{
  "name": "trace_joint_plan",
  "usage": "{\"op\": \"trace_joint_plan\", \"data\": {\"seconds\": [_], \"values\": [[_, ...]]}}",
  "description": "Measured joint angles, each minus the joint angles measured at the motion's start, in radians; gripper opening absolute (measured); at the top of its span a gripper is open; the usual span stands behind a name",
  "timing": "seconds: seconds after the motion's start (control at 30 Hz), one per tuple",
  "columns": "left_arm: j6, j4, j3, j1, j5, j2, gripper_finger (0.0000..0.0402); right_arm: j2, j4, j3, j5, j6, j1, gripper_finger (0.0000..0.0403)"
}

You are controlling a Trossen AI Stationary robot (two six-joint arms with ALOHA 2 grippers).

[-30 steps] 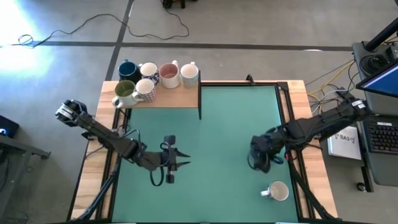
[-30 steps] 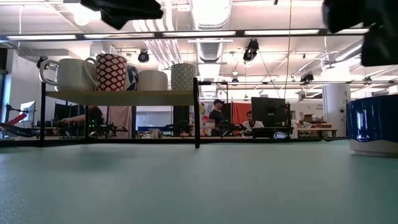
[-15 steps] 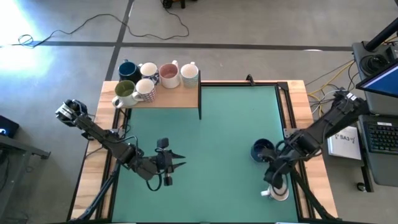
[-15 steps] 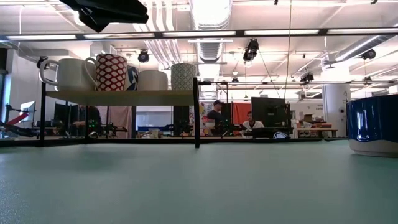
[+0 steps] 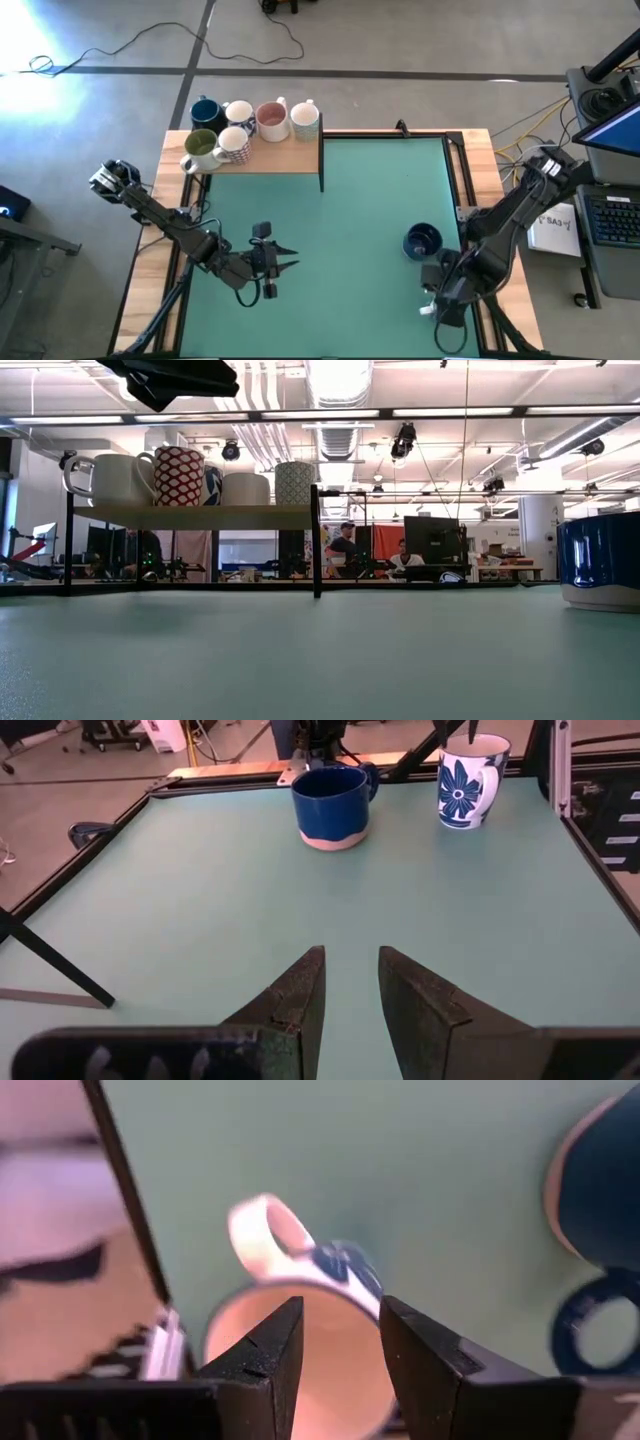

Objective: Place coffee mugs
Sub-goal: Move the white blue patterned mug to the center of the table

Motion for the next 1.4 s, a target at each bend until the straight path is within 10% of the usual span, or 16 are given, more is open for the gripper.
{"op": "trace_joint_plan", "data": {"seconds": [1.4], "values": [[0.007, -0.002, 0.000, 0.001, 0.003, 0.000, 0.0079, 0.063, 0.044, -0.079, 0.020, -0.215, -0.010, 0.0015]]}}
